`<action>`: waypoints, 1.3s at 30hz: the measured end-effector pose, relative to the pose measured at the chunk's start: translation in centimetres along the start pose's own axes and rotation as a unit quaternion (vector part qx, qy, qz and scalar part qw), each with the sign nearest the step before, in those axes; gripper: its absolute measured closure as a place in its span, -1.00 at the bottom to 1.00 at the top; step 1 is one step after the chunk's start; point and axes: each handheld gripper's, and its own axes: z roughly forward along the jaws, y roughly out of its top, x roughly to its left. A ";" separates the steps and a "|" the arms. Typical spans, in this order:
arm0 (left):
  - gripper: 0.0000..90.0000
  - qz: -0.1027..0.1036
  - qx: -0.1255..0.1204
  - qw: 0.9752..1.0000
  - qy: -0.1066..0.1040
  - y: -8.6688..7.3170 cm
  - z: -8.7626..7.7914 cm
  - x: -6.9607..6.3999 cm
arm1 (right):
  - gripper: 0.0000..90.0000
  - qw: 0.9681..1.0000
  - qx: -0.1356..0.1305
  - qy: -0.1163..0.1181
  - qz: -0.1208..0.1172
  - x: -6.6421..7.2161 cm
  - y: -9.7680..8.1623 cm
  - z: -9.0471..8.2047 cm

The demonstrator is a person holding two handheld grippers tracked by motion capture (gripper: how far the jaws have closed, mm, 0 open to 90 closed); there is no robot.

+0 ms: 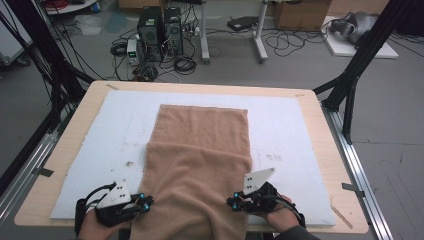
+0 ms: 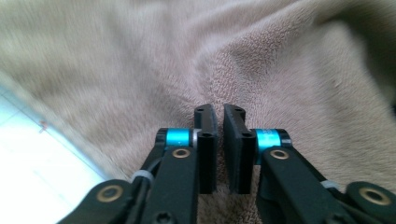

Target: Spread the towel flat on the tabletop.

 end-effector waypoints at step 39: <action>0.91 0.004 0.029 1.000 -0.003 -1.3 0.7 -0.2 | 0.93 0.999 0.028 0.023 -0.009 0.7 -1.0 0.7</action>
